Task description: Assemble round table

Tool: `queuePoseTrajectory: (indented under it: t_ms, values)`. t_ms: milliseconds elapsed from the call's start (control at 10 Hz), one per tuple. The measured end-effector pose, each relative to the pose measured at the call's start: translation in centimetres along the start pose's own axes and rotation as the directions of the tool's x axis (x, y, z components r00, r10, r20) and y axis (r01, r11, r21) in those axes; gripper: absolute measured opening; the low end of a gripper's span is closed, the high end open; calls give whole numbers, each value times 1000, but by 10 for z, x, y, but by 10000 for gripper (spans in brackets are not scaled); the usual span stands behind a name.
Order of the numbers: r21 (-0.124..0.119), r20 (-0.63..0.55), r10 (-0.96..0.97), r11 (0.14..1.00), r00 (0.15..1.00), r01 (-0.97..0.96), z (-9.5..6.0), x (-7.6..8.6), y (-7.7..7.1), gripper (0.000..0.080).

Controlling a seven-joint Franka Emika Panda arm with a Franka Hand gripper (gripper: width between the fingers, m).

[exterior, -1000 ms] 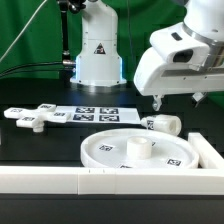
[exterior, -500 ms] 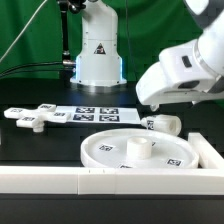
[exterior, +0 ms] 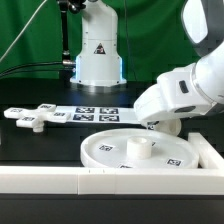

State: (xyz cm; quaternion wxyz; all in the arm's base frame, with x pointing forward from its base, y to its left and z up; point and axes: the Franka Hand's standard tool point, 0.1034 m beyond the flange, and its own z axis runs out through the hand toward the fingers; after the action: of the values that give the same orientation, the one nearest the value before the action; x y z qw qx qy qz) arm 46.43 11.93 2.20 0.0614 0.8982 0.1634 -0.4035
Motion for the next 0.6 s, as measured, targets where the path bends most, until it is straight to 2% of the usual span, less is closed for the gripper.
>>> queuePoseTrajectory:
  t_ms: [300, 500, 600]
  values:
    - [2, -20, -6, 1000, 1000, 6, 3, 6, 1, 648]
    - [2, -20, -6, 1000, 1000, 6, 3, 7, 1, 403]
    - [2, -21, -11, 1000, 1000, 11, 3, 7, 1, 403]
